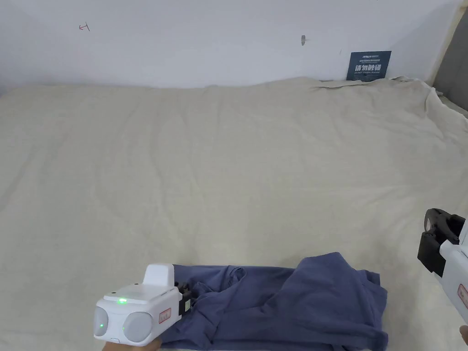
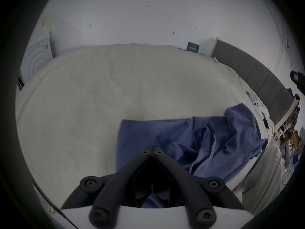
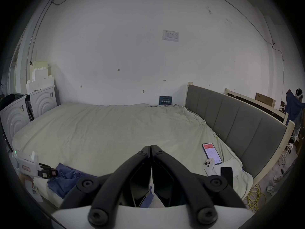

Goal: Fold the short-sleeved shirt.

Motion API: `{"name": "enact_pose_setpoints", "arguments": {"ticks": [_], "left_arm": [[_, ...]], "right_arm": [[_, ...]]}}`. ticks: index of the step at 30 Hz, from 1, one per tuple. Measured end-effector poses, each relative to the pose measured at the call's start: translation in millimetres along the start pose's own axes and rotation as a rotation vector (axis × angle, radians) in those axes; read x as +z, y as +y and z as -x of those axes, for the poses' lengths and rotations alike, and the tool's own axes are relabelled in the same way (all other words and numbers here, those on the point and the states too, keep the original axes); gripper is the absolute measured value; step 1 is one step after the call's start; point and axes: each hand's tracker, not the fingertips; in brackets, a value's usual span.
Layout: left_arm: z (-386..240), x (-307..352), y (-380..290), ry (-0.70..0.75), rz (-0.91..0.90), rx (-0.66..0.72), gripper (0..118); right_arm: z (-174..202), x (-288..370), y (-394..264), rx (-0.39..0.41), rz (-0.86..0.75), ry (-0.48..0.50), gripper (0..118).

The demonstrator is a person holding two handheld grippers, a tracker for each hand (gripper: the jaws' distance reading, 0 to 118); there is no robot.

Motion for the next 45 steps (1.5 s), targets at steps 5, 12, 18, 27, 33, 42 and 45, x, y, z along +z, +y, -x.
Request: {"name": "enact_pose_setpoints", "arguments": {"ticks": [5,12,18,27,33,42,45], "left_arm": [[-11,-17,-8,-0.077,0.078,0.058,0],[-56,-17,-18,-0.164,0.079,0.045,0],[-89,-25,-20,-0.206,0.074,0.047,0],[-99,-6,-2,-0.294,0.032,0.056,0],[-69,41,38,-0.318,-0.078,0.027,0],[14,59,66,-0.272,-0.025,0.086,0],[46,51,64,-0.266,0.037,0.143,3]], "right_arm": [[-7,3,-2,-0.004,0.006,-0.013,0],[-17,3,-3,-0.007,0.013,-0.032,0],[-20,4,-5,-0.017,0.016,-0.04,0],[-22,4,-5,-0.019,0.018,-0.039,0],[-19,4,-1,-0.02,0.004,-0.035,0],[-8,3,4,-0.006,-0.002,-0.009,0],[-8,2,3,-0.005,0.001,-0.01,0]]}}
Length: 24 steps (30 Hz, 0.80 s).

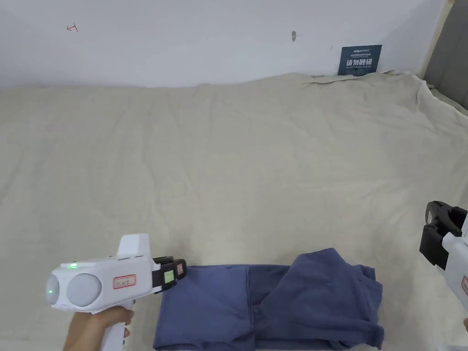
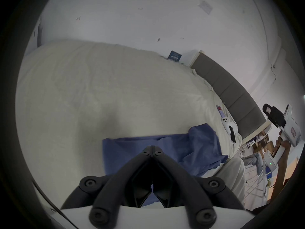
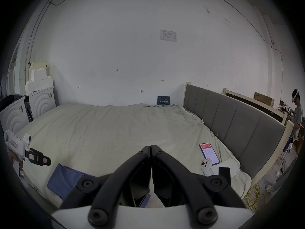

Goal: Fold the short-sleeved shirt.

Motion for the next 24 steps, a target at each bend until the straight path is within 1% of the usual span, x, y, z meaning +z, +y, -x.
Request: {"name": "enact_pose_setpoints", "arguments": {"ticks": [1,2,3,5,6,7,8,9,12,14,18,19,20,21,22,24], "left_arm": [[11,0,0,0.016,0.01,0.025,7],[21,-2,0,0.012,0.035,0.048,18],[32,-4,0,0.0,0.07,0.081,35],[52,-12,-2,-0.01,0.113,0.142,80],[59,-17,-5,-0.001,0.126,0.169,88],[65,-22,-7,0.02,0.13,0.178,91],[69,-26,-10,0.022,0.127,0.183,91],[74,-29,-13,0.021,0.125,0.192,95],[82,-42,-20,-0.013,0.166,0.248,95],[84,-49,-23,-0.025,0.177,0.26,95],[76,-60,-26,-0.02,0.193,0.24,94],[73,-59,-24,-0.023,0.186,0.234,92],[78,-63,-23,-0.029,0.185,0.226,84],[76,-62,-21,-0.042,0.177,0.217,69],[74,-64,-19,-0.055,0.174,0.211,45],[70,-72,-19,-0.032,0.193,0.187,43]], "right_arm": [[0,0,0,0.0,0.003,0.0,0],[1,-1,0,0.0,0.005,0.0,0],[1,-1,-1,0.0,0.007,-0.001,0],[2,-2,-1,0.002,0.011,-0.001,0],[3,-3,-2,0.004,0.013,0.0,0],[4,-3,-2,0.005,0.015,0.001,0],[5,-3,-2,0.005,0.017,0.001,0],[6,-4,-3,0.007,0.019,0.001,0],[7,-5,-4,0.009,0.028,0.002,0],[8,-6,-4,0.008,0.033,0.003,0],[8,-6,-5,0.011,0.037,0.001,0],[7,-5,-5,0.011,0.038,0.0,0],[7,-5,-6,0.011,0.039,-0.001,0],[7,-6,-6,0.013,0.041,-0.003,0],[6,-6,-7,0.012,0.044,-0.003,0],[5,-6,-8,0.009,0.047,-0.002,0]]}}
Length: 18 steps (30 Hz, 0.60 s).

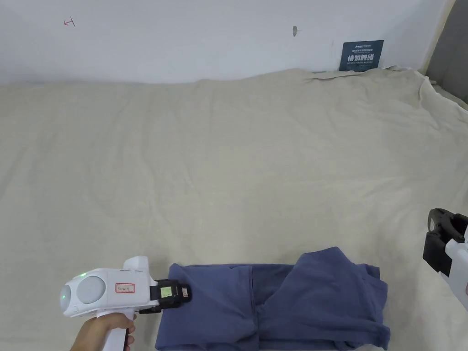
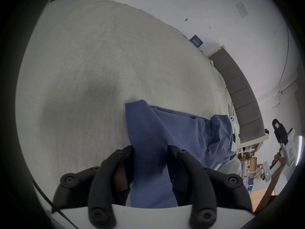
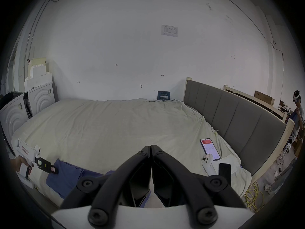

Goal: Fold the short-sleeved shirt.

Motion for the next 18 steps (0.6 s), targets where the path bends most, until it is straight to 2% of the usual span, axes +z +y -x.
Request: {"name": "enact_pose_setpoints", "arguments": {"ticks": [2,3,4,7,11,18], "left_arm": [[-3,-5,0,0.013,0.015,-0.025,40],[-4,-5,0,0.018,0.015,-0.028,32],[-10,-1,-2,0.026,0.013,-0.027,15],[-13,4,-2,0.024,0.011,-0.027,11],[-30,21,-5,0.038,-0.018,-0.092,8],[-27,67,6,0.071,-0.054,-0.067,7]], "right_arm": [[-1,0,-1,-0.002,0.002,0.0,0],[-1,1,-1,-0.003,0.002,-0.001,0],[-2,1,-1,-0.005,0.001,-0.001,0],[-3,1,-2,-0.007,0.003,0.0,0],[-5,0,0,-0.011,0.002,0.0,0],[-6,-1,6,-0.01,-0.013,0.01,0]]}}
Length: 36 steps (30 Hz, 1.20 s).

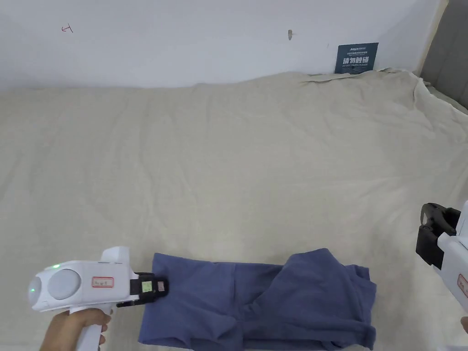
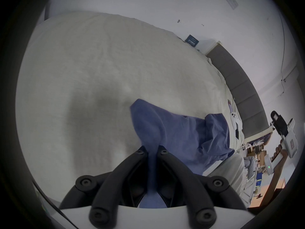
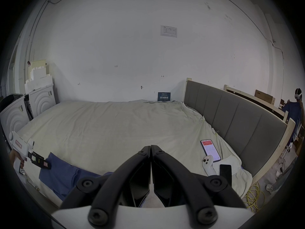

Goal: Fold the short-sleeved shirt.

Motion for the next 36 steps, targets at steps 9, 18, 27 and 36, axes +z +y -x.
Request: {"name": "enact_pose_setpoints", "arguments": {"ticks": [9,18,27,36], "left_arm": [[12,63,7,0.077,-0.036,0.085,7],[-77,39,27,-0.111,0.012,0.029,7],[-187,-57,37,-0.158,0.164,-0.16,7],[-249,-144,12,-0.113,0.277,-0.217,7]], "right_arm": [[5,-3,1,0.001,-0.004,0.031,0],[2,2,-2,-0.006,-0.009,0.037,0],[-15,13,-7,-0.034,-0.014,0.004,0],[-34,20,-17,-0.046,0.001,-0.032,0]]}}
